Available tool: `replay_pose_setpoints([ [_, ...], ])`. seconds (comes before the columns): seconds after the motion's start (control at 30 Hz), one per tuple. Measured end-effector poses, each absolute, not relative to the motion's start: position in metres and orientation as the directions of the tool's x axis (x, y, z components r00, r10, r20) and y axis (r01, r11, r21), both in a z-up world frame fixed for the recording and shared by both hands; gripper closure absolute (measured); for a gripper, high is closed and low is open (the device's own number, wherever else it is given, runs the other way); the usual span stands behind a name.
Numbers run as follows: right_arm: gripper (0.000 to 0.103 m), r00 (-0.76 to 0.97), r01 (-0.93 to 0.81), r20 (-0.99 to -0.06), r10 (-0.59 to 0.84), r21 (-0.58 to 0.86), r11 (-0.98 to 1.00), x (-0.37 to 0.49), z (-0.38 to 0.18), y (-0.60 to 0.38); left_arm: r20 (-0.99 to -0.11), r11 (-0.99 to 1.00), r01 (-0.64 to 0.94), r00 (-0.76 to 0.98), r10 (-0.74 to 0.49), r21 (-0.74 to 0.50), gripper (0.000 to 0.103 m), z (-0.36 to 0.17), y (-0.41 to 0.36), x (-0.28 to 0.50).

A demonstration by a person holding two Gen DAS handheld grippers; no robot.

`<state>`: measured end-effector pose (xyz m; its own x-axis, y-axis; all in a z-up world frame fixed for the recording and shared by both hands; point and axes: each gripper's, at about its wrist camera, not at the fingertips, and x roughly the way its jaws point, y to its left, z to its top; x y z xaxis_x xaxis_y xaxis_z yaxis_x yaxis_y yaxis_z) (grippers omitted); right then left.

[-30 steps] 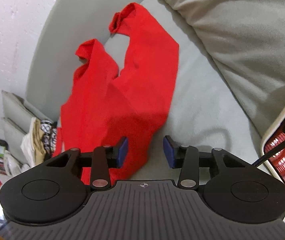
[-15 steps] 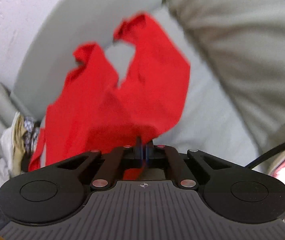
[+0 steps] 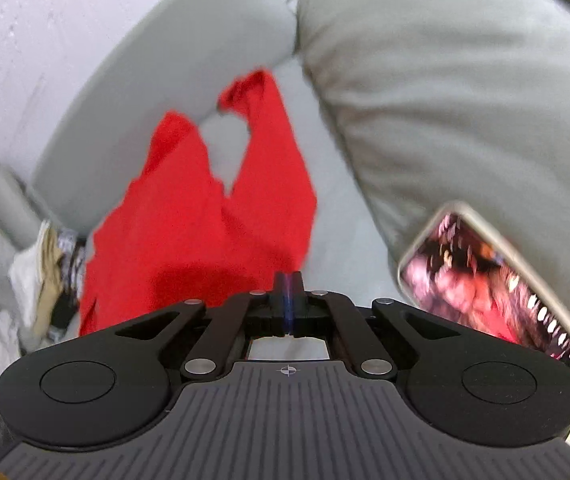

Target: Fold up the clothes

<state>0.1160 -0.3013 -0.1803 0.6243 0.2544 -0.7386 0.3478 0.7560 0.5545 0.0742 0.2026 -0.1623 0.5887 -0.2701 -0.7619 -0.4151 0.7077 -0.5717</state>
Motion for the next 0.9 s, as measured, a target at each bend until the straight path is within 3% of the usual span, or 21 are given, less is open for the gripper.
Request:
replay_pose_setpoints([
  [0.17, 0.058, 0.634, 0.355, -0.692, 0.345, 0.657, 0.665, 0.119, -0.225, -0.311, -0.753, 0.702, -0.419, 0.605, -0.258, -0.577, 0.098, -0.178, 0.202, 0.075],
  [0.2, 0.058, 0.649, 0.359, -0.677, 0.346, 0.674, 0.645, 0.121, -0.233, -0.313, -0.753, 0.709, -0.413, 0.607, -0.254, -0.572, 0.098, -0.177, 0.200, 0.078],
  [0.53, 0.065, 0.662, 0.332, -0.631, 0.405, 0.730, 0.597, 0.188, -0.288, -0.304, -0.734, 0.704, -0.400, 0.631, -0.252, -0.586, 0.098, -0.184, 0.205, 0.083],
  [0.57, 0.069, 0.653, 0.337, -0.647, 0.392, 0.713, 0.614, 0.193, -0.289, -0.302, -0.733, 0.700, -0.404, 0.632, -0.251, -0.589, 0.098, -0.185, 0.206, 0.084],
  [0.6, 0.090, 0.645, 0.343, -0.663, 0.380, 0.695, 0.631, 0.198, -0.289, -0.299, -0.734, 0.697, -0.409, 0.632, -0.248, -0.588, 0.098, -0.185, 0.207, 0.084],
  [0.63, 0.097, 0.637, 0.348, -0.678, 0.367, 0.678, 0.648, 0.203, -0.289, -0.296, -0.736, 0.695, -0.415, 0.631, -0.244, -0.587, 0.098, -0.185, 0.208, 0.084],
  [0.9, 0.099, 0.717, 0.291, -0.689, 0.104, 0.433, 0.853, 0.184, -0.210, -0.265, -0.718, 0.695, -0.388, 0.643, -0.266, -0.605, 0.098, -0.161, 0.204, 0.089],
])
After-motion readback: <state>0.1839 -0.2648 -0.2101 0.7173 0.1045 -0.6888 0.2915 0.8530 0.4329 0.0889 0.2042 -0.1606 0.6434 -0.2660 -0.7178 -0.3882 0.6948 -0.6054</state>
